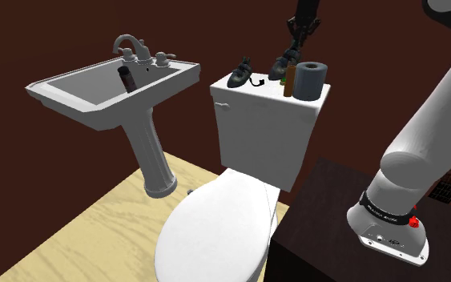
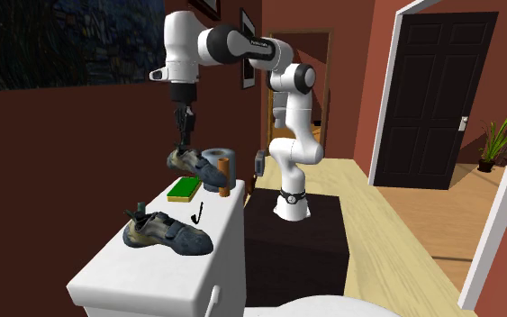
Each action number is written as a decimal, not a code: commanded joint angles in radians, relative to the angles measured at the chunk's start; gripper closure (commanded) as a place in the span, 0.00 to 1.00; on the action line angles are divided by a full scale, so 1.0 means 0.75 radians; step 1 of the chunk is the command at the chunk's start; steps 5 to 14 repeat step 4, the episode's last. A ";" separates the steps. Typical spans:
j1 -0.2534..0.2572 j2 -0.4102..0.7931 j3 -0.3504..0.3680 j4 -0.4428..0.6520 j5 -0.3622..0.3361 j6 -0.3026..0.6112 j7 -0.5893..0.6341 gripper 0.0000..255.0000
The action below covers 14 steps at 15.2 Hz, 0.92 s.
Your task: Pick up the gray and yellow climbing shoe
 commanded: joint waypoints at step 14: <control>-0.001 0.019 -0.002 0.080 0.006 -0.061 -0.003 1.00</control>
